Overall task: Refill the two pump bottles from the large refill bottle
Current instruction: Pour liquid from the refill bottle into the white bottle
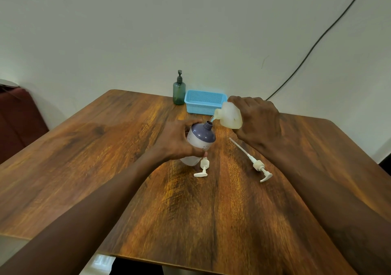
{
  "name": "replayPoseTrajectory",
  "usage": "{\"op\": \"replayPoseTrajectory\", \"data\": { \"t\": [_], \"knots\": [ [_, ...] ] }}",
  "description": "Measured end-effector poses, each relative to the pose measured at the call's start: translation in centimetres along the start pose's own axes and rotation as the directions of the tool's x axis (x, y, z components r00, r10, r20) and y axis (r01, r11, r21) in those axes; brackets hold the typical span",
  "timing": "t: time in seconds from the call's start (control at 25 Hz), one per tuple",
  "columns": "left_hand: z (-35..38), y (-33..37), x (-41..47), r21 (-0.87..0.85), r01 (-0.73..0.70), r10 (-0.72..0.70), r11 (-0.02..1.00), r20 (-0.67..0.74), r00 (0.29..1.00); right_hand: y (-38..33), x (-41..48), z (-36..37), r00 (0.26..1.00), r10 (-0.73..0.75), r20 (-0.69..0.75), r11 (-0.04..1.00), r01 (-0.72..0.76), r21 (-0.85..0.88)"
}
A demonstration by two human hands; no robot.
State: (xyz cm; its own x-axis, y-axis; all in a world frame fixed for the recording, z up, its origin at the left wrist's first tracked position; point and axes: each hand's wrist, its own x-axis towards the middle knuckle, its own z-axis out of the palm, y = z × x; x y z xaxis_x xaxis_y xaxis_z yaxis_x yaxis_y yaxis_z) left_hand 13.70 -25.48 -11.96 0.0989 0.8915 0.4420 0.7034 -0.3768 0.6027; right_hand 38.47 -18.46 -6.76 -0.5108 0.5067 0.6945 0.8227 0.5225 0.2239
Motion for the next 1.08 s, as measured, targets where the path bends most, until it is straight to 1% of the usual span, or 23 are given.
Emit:
{"op": "replayPoseTrajectory", "data": {
  "t": [0.44,1.08],
  "knots": [
    [-0.11,0.14,-0.13,0.004,-0.027,0.027,1.0,-0.002,1.0,0.01,0.06,0.15,1.0,0.002,0.007,1.0,-0.002,-0.005],
    [0.21,-0.06,-0.13,0.025,-0.014,0.014,1.0,-0.002,1.0,0.24,-0.05,0.5,1.0,-0.01,0.027,1.0,0.01,0.005]
  ]
}}
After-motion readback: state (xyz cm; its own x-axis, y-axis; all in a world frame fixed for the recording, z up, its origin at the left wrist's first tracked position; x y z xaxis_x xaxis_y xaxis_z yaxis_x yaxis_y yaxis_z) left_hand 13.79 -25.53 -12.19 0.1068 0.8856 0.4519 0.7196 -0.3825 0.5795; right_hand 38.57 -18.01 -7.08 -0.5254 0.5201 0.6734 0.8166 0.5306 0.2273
